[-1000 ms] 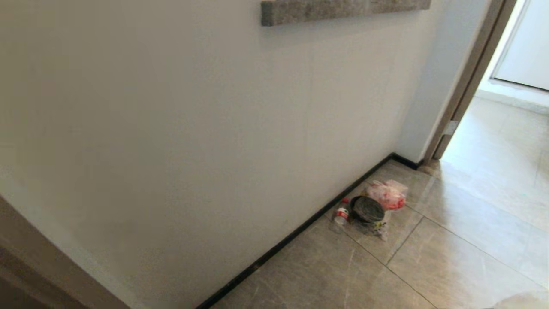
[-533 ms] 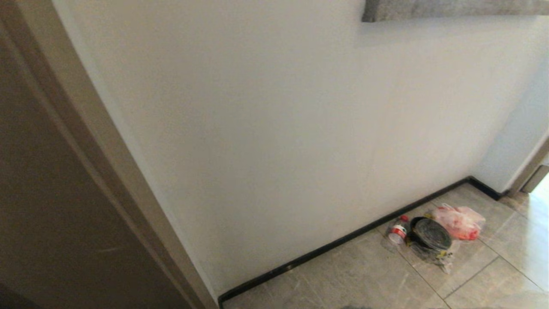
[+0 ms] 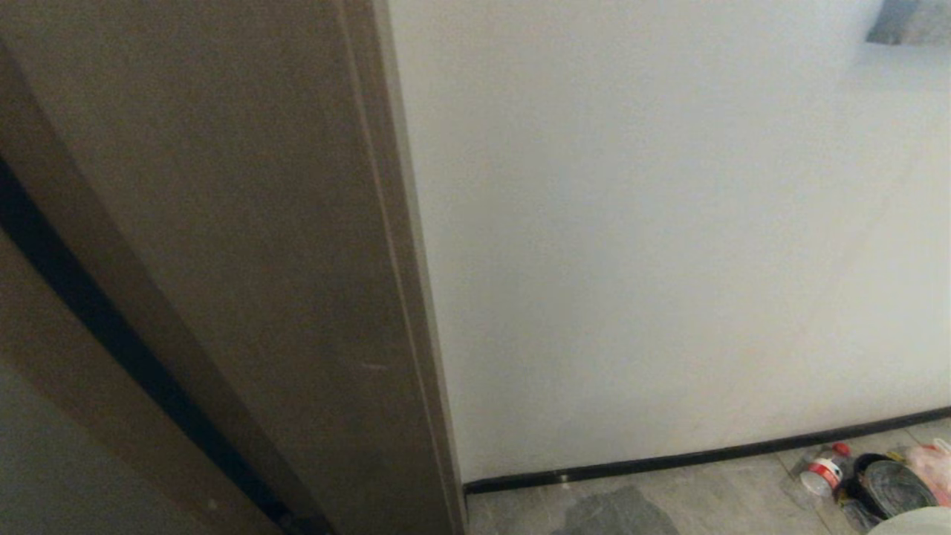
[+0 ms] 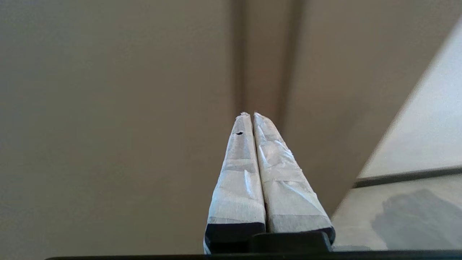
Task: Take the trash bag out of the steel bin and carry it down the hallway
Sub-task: Put the trash bag at the door
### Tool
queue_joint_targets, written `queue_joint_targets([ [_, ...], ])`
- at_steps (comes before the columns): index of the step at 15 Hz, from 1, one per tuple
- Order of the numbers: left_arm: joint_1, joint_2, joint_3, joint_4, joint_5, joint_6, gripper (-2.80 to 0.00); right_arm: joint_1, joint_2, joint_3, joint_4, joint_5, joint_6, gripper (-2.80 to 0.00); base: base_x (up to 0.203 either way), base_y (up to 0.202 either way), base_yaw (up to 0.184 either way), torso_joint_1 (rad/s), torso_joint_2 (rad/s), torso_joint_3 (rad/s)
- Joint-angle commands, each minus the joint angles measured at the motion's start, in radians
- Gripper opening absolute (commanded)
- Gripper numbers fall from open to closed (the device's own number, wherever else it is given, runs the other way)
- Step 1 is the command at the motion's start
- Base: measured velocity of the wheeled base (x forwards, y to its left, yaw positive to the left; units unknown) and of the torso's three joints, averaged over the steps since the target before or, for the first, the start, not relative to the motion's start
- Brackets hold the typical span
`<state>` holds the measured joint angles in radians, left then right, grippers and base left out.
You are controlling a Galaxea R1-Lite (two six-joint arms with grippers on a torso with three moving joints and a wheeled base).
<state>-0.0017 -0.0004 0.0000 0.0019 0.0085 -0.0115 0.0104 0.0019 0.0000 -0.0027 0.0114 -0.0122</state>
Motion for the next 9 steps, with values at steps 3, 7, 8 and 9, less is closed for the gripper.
queue_joint_targets([
  [3, 0.0, -0.001, 0.002, 0.0, 0.001, 0.001, -2.8, 0.0, 0.0, 0.002, 0.001, 0.002, -0.002, -2.8, 0.0, -0.007, 0.164, 0.001, 0.0, 0.002],
  [7, 0.0, 0.0, 0.002, 0.0, -0.001, 0.001, -2.8, 0.0, 0.0, 0.002, -0.003, 0.001, -0.003, -2.8, 0.001, -0.002, 0.048, 0.001, 0.0, 0.001],
  [8, 0.0, 0.0, 0.002, 0.0, -0.001, 0.001, -2.8, 0.0, 0.0, 0.002, -0.003, 0.001, 0.002, -2.8, 0.0, 0.0, 0.0, 0.0, 0.0, 0.0],
  [9, 0.0, 0.0, 0.002, 0.0, 0.001, 0.001, -2.8, 0.0, 0.0, 0.002, -0.002, 0.001, 0.002, -2.8, 0.0, 0.0, 0.0, 0.0, 0.0, 0.0],
])
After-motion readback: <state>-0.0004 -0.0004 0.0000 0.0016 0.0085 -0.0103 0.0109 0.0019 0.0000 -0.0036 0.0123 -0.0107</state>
